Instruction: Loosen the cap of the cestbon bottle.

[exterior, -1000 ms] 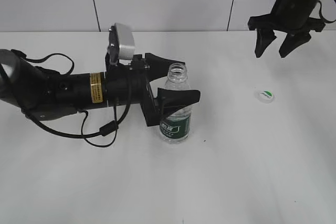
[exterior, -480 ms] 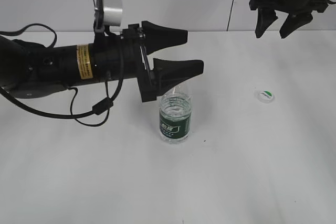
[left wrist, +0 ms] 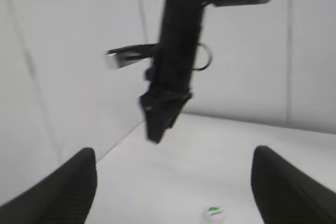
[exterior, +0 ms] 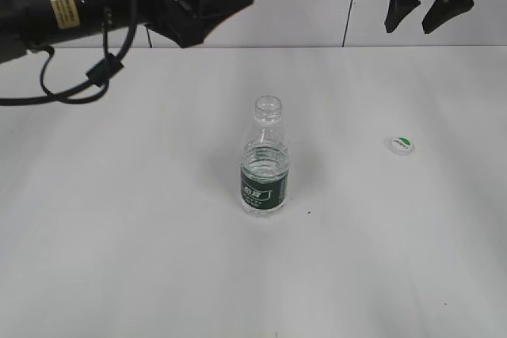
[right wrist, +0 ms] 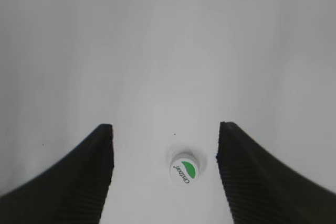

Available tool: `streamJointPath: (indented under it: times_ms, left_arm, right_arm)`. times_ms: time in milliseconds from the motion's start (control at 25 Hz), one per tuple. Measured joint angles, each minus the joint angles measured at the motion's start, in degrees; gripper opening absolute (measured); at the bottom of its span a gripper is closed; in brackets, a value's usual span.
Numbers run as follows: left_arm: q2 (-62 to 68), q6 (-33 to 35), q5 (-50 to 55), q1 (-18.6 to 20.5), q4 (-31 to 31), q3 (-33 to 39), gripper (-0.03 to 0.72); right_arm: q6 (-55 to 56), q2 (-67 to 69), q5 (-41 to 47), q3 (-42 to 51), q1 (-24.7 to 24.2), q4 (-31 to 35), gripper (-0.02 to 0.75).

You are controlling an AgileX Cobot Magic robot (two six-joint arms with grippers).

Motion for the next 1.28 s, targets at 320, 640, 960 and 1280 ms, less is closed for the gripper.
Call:
streamJointPath:
  times_ms: [320,640,960,1280]
  left_arm:
    - [-7.03,-0.12,38.32,5.48,-4.75,-4.20,0.543]
    - [-7.18,0.60,70.22,6.07,-12.65,-8.53,0.542]
    - [-7.18,16.13,81.57,6.07,-37.07,-10.06,0.541]
    - [-4.33,23.73,104.96,7.03,-46.31,-19.49,0.539]
  right_arm:
    - [0.00,-1.89,0.07,-0.99,0.00,0.58,0.473]
    - [0.00,-4.11,0.13,-0.99,0.00,0.64,0.473]
    - [-0.74,-5.29,0.19,-0.99,0.00,0.63,0.473]
    - [-0.74,-7.54,0.13,0.76,0.07,0.63,0.473]
